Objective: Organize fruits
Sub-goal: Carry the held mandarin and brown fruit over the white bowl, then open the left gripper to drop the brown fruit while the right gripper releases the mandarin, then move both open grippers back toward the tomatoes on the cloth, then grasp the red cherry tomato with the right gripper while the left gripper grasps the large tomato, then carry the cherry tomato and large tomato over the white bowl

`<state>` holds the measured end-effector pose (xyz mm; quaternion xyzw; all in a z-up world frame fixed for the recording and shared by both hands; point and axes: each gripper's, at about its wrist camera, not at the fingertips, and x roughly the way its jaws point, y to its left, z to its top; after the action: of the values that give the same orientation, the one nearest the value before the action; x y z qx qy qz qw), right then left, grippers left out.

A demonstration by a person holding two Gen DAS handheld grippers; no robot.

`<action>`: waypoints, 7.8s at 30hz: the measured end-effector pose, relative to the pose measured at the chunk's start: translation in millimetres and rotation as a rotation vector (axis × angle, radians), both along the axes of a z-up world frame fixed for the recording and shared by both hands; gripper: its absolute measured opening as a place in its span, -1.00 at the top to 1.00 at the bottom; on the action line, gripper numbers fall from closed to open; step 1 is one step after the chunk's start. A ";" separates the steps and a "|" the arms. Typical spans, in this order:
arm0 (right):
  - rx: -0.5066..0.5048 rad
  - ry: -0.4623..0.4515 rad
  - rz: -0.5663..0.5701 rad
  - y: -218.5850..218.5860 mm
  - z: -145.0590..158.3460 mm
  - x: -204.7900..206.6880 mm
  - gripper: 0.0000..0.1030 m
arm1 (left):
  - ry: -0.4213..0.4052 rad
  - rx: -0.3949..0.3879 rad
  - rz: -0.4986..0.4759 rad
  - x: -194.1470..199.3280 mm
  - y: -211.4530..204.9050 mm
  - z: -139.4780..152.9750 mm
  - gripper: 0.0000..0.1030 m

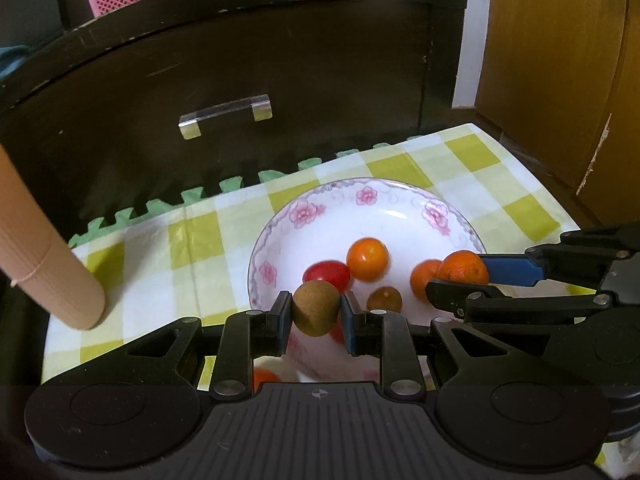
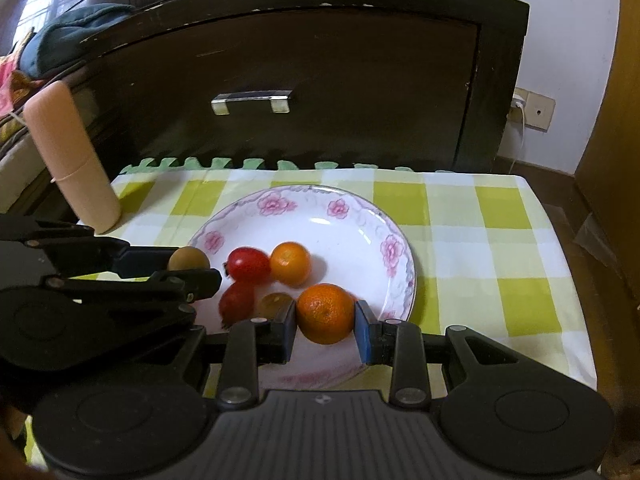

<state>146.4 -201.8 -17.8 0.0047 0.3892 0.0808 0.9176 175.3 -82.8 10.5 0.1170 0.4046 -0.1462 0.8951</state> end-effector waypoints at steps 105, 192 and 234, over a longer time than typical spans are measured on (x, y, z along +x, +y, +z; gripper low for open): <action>-0.050 0.078 0.289 56.4 -40.6 -59.8 0.49 | 0.177 0.010 -0.138 -14.4 49.8 -52.6 0.01; -0.073 0.052 0.098 13.1 0.9 -62.0 0.49 | 0.102 -0.005 -0.098 -58.3 17.3 -12.1 0.04; -0.106 -0.011 0.111 4.4 -6.0 28.1 0.47 | 0.121 -0.047 -0.030 30.7 5.3 -22.4 0.04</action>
<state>174.5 -197.3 -23.8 -0.0660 0.3875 0.1107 0.9128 206.0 -77.5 -11.9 0.0928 0.4527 -0.1758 0.8692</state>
